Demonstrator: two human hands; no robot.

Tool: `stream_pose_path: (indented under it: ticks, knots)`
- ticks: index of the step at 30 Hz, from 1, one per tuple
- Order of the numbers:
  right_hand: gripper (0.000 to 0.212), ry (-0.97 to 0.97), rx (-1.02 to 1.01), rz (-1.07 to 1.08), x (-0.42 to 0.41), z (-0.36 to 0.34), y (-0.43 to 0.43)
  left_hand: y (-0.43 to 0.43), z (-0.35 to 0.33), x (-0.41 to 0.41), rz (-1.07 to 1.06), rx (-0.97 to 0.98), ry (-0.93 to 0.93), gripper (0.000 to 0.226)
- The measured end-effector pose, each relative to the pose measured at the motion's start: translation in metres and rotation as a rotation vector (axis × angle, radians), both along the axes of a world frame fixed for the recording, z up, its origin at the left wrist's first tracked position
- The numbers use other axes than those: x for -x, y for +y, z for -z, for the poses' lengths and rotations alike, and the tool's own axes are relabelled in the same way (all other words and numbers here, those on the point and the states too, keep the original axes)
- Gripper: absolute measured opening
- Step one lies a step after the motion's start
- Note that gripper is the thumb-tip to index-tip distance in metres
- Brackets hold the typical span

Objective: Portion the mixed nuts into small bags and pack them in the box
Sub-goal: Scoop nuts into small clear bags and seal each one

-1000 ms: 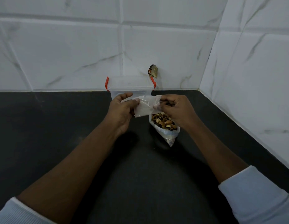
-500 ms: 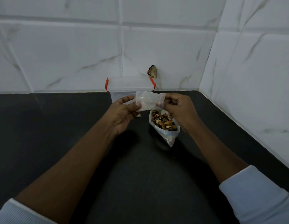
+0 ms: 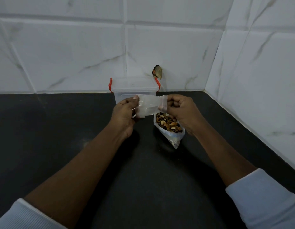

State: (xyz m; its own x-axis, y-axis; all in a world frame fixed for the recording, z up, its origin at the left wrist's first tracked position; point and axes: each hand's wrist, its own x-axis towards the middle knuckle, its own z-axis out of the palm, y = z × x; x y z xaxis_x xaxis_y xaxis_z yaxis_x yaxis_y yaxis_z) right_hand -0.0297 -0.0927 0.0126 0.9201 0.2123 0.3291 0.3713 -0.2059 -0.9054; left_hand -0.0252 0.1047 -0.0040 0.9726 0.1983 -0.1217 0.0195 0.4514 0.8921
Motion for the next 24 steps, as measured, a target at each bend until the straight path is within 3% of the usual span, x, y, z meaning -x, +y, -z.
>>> stream_pose_path:
  ticks: [7, 10, 16, 20, 22, 24]
  knots:
    - [0.024, -0.026, 0.047, -0.006, 0.000, 0.002, 0.008, -0.003, 0.000, -0.003, -0.098, 0.152, 0.001, 0.009]
    - [0.023, -0.036, 0.032, 0.003, -0.001, 0.003, 0.008, -0.004, 0.000, -0.001, -0.083, 0.122, -0.015, 0.012]
    - [0.027, 0.008, 0.033, 0.000, 0.000, 0.000, 0.007, -0.008, 0.009, 0.001, -0.237, -0.278, -0.191, 0.011]
    - [0.024, 0.028, 0.032, 0.059, -0.002, 0.001, 0.007, -0.010, 0.009, 0.003, -0.396, -0.437, -0.144, 0.015]
    - [0.021, 0.029, 0.026, 0.087, -0.003, 0.002, 0.007, -0.004, 0.010, 0.008, -0.496, -0.656, -0.334, 0.026]
    - [0.020, 0.025, 0.008, 0.097, -0.003, 0.001, 0.006, 0.003, 0.011, 0.013, -0.406, -1.039, -0.635, 0.048]
